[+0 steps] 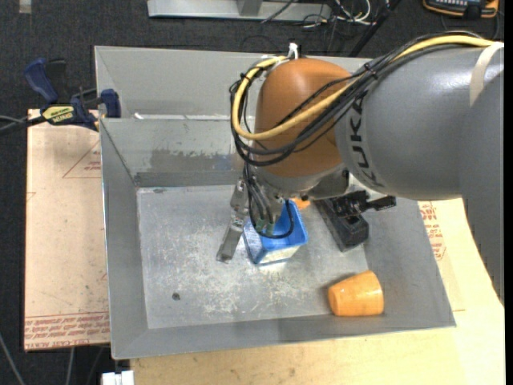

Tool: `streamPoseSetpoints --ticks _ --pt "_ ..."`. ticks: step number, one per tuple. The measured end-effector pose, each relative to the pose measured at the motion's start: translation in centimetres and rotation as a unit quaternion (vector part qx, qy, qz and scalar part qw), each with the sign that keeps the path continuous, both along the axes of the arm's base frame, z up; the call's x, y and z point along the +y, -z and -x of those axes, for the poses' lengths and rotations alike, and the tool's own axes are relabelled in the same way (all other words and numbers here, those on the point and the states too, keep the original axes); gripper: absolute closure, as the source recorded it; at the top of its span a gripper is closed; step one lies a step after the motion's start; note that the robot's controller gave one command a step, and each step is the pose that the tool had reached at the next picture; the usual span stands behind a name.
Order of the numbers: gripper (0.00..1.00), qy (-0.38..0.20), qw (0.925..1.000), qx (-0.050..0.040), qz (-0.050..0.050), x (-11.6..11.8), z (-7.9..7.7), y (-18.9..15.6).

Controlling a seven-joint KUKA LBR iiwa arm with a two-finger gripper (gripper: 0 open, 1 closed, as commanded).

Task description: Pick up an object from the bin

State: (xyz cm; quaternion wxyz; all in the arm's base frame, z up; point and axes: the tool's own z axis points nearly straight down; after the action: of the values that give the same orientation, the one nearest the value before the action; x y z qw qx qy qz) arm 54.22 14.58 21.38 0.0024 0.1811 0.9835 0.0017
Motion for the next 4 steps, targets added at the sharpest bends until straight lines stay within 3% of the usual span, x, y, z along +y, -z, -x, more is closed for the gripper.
streamPoseSetpoints --ticks 1,2,3,4 --pt "0.0 -0.007 1.0 0.0046 0.001 -1.7 -0.3 -2.3" --pt "0.0 -0.095 0.9955 -0.0009 0.001 -4.1 0.3 -2.7" --pt "0.0 -0.272 0.9624 0.0017 0.001 -4.9 0.4 0.2" --pt "0.0 -0.3 0.9538 0.0002 0.001 -5.9 1.9 2.7"
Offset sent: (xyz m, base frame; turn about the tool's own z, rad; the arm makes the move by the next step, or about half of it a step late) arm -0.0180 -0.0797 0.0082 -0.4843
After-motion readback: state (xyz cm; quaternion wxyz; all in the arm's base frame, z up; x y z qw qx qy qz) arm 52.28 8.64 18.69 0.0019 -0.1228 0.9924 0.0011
